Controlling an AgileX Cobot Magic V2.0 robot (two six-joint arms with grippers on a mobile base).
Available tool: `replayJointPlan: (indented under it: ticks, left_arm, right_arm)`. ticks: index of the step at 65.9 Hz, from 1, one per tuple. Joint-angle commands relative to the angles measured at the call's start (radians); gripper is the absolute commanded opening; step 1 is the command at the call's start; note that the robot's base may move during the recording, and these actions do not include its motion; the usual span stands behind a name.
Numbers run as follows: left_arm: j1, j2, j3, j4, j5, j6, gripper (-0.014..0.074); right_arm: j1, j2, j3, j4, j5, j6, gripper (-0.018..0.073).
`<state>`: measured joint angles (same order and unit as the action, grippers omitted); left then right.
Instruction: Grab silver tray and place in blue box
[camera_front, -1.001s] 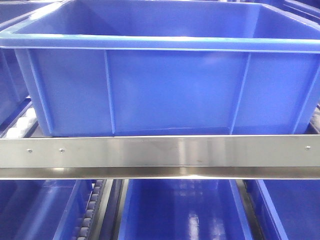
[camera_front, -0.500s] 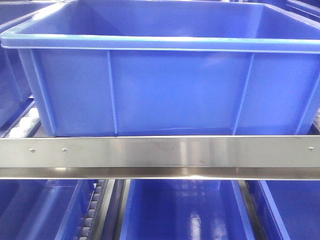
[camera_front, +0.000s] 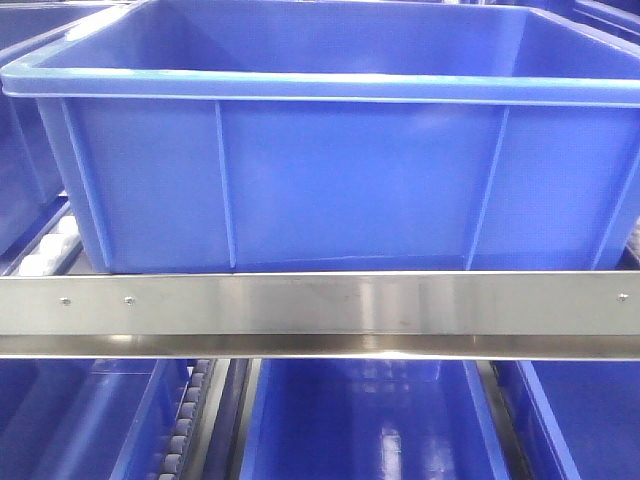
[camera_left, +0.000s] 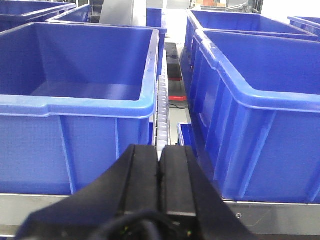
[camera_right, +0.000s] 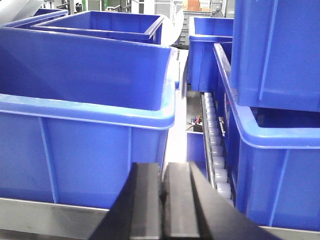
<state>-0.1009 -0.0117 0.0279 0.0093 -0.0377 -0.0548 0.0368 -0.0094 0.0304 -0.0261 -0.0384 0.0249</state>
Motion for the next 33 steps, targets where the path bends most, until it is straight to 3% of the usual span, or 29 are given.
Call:
replayJointPlan:
  ticks: [1, 33]
  left_arm:
    - [0.002, -0.020, -0.002, -0.009, -0.082, -0.003, -0.0104]
    - [0.002, -0.020, -0.002, -0.009, -0.082, -0.003, -0.0104]
  right_arm:
    - [-0.008, -0.020, 0.003, -0.001, -0.081, -0.008, 0.0048]
    - [-0.008, -0.020, 0.003, -0.001, -0.081, -0.008, 0.0048]
